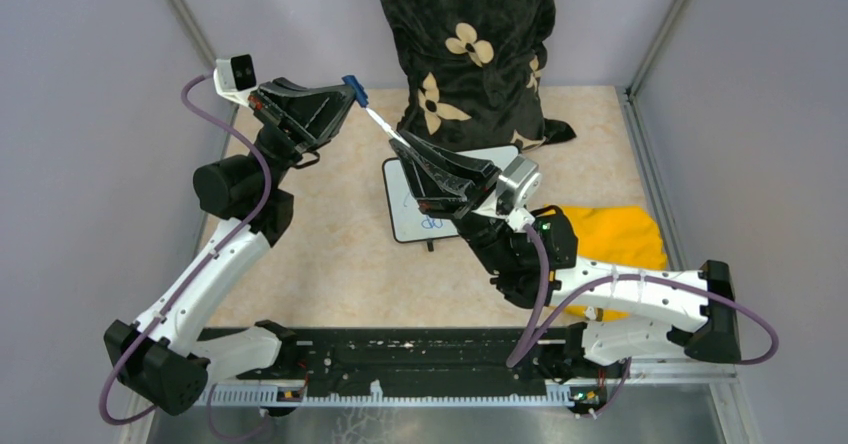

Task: Write a sentence on the whiteboard
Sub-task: Close the whiteboard marker at the center of the board.

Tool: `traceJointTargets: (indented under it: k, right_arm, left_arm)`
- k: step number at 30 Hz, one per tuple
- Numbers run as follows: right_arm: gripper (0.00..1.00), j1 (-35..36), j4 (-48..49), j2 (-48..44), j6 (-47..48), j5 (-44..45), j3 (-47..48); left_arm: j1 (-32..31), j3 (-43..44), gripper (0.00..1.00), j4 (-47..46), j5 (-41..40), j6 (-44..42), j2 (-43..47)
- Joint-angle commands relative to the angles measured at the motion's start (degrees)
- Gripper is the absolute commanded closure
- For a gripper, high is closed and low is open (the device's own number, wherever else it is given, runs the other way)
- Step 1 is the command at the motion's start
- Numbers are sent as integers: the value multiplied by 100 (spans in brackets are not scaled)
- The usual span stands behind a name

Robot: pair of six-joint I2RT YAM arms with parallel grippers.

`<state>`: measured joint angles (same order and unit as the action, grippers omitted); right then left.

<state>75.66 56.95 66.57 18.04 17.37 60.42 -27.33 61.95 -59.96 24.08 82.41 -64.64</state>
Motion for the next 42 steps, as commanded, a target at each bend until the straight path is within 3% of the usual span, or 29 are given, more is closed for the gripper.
traceJointTargets:
  k: [1, 42]
  right_arm:
    - [100, 61, 246, 66, 68, 100, 283]
    - [100, 186, 697, 326, 213, 229, 454]
  left_arm:
    - [-70, 36, 100, -138, 64, -87, 117]
    - [-143, -6, 100, -79, -6, -172, 131]
